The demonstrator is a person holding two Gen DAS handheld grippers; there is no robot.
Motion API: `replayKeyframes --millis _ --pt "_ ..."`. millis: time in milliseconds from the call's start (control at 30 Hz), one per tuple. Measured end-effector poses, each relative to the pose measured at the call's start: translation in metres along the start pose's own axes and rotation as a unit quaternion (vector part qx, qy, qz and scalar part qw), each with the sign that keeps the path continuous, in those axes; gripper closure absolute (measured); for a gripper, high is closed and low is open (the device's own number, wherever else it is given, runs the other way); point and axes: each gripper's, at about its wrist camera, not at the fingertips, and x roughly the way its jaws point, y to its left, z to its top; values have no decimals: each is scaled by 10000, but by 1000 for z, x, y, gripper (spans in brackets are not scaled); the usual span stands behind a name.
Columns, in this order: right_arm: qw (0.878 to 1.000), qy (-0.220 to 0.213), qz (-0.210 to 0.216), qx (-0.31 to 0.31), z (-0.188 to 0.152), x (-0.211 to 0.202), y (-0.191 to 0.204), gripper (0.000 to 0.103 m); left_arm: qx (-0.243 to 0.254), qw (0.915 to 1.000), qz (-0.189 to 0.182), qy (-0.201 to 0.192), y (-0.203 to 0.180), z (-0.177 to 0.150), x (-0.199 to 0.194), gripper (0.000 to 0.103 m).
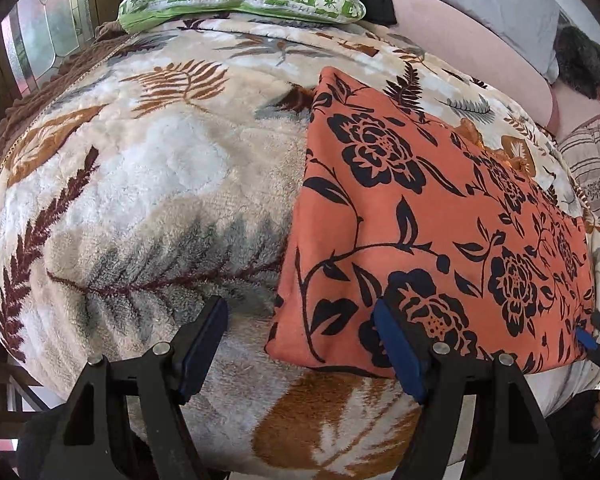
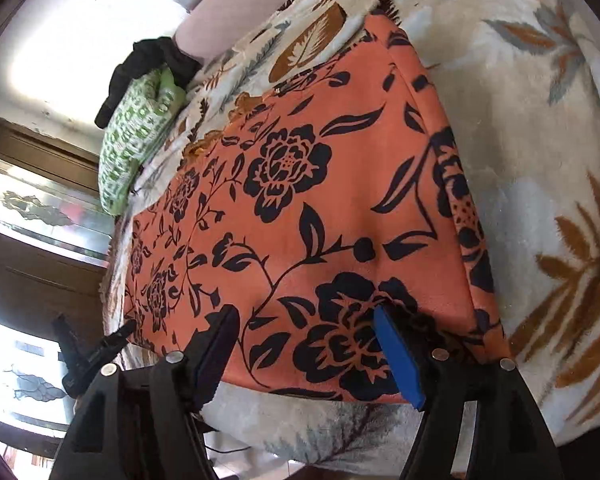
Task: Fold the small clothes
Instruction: 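Grasp the folded shirt edge with the left tool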
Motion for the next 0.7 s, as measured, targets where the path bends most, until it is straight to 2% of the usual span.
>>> replayKeyframes --millis 200,300,433,467,533,600,700 --pt "9999 20 -4 131 -3 -6 -2 30 60 10000 60 -11 -1 -4 0 27" --pt "9995 62 -178 246 7 -7 8 30 116 9999 89 -22 0 -7 0 27" --pt "9987 -398 10 -331 18 -26 36 28 132 9998 123 2 -2 -2 1 27" --pt "9988 -397 -96 -281 22 -22 30 21 123 9998 126 7 -2 0 0 27" --pt "9991 -13 -392 169 26 -1 5 18 151 9998 148 -4 -2 3 -1 27" --pt "9995 -241 -89 208 23 -2 -3 18 205 9995 250 -29 -2 6 -3 27" --pt "9996 -288 -73 21 20 -2 -1 18 201 9994 281 -11 -1 12 -4 27"
